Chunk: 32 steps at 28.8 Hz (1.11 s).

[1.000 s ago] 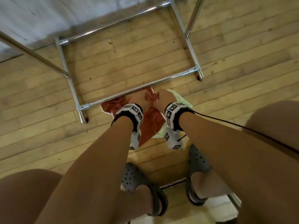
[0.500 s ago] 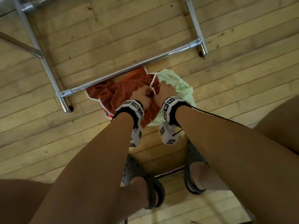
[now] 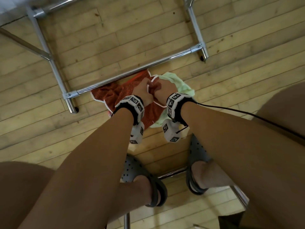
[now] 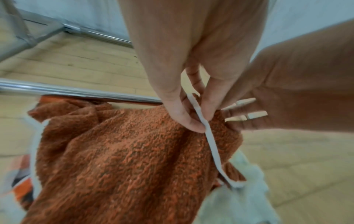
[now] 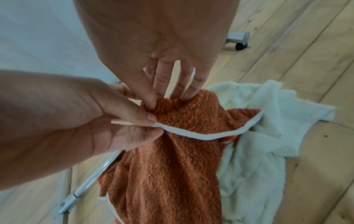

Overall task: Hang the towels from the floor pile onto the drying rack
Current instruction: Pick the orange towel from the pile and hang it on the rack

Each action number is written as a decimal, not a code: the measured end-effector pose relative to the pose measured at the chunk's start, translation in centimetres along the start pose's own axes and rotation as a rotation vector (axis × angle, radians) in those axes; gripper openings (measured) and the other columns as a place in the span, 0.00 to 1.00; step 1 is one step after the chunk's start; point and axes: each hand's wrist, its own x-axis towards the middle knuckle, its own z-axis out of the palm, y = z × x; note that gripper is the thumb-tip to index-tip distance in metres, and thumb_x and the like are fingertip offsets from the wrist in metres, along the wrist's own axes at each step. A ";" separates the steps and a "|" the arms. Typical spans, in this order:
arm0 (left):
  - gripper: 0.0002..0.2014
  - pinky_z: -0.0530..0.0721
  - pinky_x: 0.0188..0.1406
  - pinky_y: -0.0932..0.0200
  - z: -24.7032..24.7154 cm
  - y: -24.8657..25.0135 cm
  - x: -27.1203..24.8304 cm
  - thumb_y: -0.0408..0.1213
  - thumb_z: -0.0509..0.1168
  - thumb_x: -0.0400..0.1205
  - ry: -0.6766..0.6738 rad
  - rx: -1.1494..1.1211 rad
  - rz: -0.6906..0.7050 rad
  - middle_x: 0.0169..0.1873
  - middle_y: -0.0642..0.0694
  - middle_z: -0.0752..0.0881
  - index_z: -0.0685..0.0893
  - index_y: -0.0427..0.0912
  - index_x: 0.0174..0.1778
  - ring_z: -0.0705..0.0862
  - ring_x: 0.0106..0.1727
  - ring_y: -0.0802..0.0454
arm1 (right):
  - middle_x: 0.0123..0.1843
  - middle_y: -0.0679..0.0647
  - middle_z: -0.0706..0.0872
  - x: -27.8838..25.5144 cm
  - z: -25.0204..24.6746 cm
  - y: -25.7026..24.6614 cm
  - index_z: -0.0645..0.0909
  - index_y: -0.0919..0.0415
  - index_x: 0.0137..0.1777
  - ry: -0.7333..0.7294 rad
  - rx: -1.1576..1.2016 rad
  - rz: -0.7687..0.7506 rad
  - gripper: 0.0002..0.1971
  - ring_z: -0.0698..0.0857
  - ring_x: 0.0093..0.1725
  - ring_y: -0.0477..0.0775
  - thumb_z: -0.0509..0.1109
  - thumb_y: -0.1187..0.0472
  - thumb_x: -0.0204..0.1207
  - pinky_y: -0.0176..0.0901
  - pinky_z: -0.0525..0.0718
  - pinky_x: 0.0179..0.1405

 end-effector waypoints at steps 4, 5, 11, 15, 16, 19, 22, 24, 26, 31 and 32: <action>0.22 0.90 0.32 0.57 -2.9 2.1 -2.3 0.22 0.73 0.66 0.033 -0.205 -0.008 0.48 0.38 0.84 0.75 0.51 0.46 0.86 0.43 0.46 | 0.52 0.53 0.91 -2.4 -3.2 -2.2 0.89 0.50 0.47 0.021 0.128 -0.095 0.09 0.87 0.51 0.57 0.69 0.62 0.73 0.49 0.86 0.54; 0.19 0.89 0.31 0.58 -3.8 2.9 -3.1 0.20 0.71 0.69 0.046 -0.249 -0.009 0.47 0.38 0.83 0.76 0.46 0.48 0.85 0.41 0.48 | 0.53 0.53 0.90 -3.1 -3.8 -2.7 0.89 0.53 0.51 0.030 0.139 -0.119 0.10 0.87 0.52 0.56 0.69 0.63 0.74 0.49 0.86 0.55; 0.10 0.87 0.26 0.60 -8.1 7.2 -9.2 0.21 0.68 0.77 0.197 -0.364 0.079 0.37 0.42 0.83 0.80 0.40 0.47 0.84 0.32 0.50 | 0.61 0.55 0.89 -7.7 -7.9 -5.6 0.84 0.55 0.66 0.032 0.166 -0.268 0.24 0.87 0.60 0.57 0.77 0.62 0.68 0.54 0.85 0.62; 0.08 0.88 0.39 0.52 -10.3 10.1 -14.1 0.23 0.69 0.78 0.257 -0.401 0.182 0.32 0.41 0.85 0.83 0.41 0.41 0.85 0.31 0.48 | 0.59 0.50 0.88 -11.4 -10.3 -7.7 0.80 0.55 0.69 0.095 0.108 -0.393 0.30 0.86 0.56 0.52 0.82 0.54 0.67 0.40 0.80 0.52; 0.06 0.88 0.38 0.54 -10.7 10.8 -15.4 0.23 0.70 0.78 0.275 -0.409 0.211 0.32 0.42 0.85 0.84 0.39 0.42 0.85 0.31 0.49 | 0.56 0.50 0.86 -12.3 -10.7 -8.1 0.79 0.54 0.69 0.116 0.090 -0.419 0.29 0.85 0.54 0.52 0.82 0.54 0.68 0.39 0.78 0.48; 0.06 0.89 0.33 0.62 -11.8 12.8 -19.2 0.22 0.71 0.77 0.297 -0.460 0.301 0.36 0.43 0.84 0.84 0.37 0.44 0.86 0.31 0.53 | 0.52 0.48 0.84 -15.1 -11.9 -9.4 0.80 0.55 0.67 0.195 0.098 -0.494 0.24 0.82 0.52 0.51 0.78 0.57 0.71 0.38 0.72 0.45; 0.06 0.87 0.31 0.65 -13.2 14.2 -22.7 0.22 0.68 0.80 0.344 -0.475 0.420 0.38 0.43 0.83 0.83 0.38 0.45 0.86 0.27 0.60 | 0.53 0.49 0.87 -18.3 -13.7 -11.1 0.83 0.55 0.63 0.255 0.201 -0.585 0.21 0.85 0.55 0.53 0.78 0.59 0.70 0.39 0.76 0.49; 0.06 0.87 0.36 0.62 -14.3 15.3 -24.9 0.24 0.65 0.82 0.374 -0.471 0.492 0.41 0.43 0.84 0.84 0.39 0.46 0.86 0.28 0.60 | 0.53 0.49 0.88 -20.5 -15.0 -12.2 0.83 0.55 0.64 0.278 0.268 -0.644 0.21 0.85 0.56 0.51 0.76 0.61 0.69 0.40 0.79 0.54; 0.10 0.87 0.40 0.58 -15.2 16.0 -27.0 0.23 0.62 0.80 0.418 -0.444 0.566 0.41 0.45 0.84 0.85 0.42 0.47 0.83 0.32 0.56 | 0.54 0.50 0.88 -22.6 -16.3 -13.0 0.82 0.57 0.66 0.266 0.351 -0.693 0.23 0.86 0.58 0.48 0.71 0.67 0.69 0.41 0.81 0.57; 0.17 0.80 0.37 0.64 -15.5 16.1 -29.3 0.19 0.63 0.72 0.356 -0.320 0.730 0.48 0.43 0.82 0.79 0.47 0.47 0.82 0.39 0.52 | 0.53 0.49 0.92 -24.9 -17.7 -13.1 0.79 0.57 0.67 0.244 0.476 -0.770 0.28 0.89 0.56 0.46 0.66 0.78 0.67 0.43 0.85 0.59; 0.17 0.81 0.39 0.61 -15.5 16.0 -29.1 0.17 0.63 0.73 0.366 -0.319 0.736 0.47 0.43 0.82 0.78 0.47 0.44 0.82 0.40 0.51 | 0.53 0.48 0.92 -25.0 -17.6 -13.1 0.79 0.56 0.67 0.243 0.489 -0.763 0.28 0.89 0.56 0.45 0.67 0.78 0.67 0.44 0.85 0.61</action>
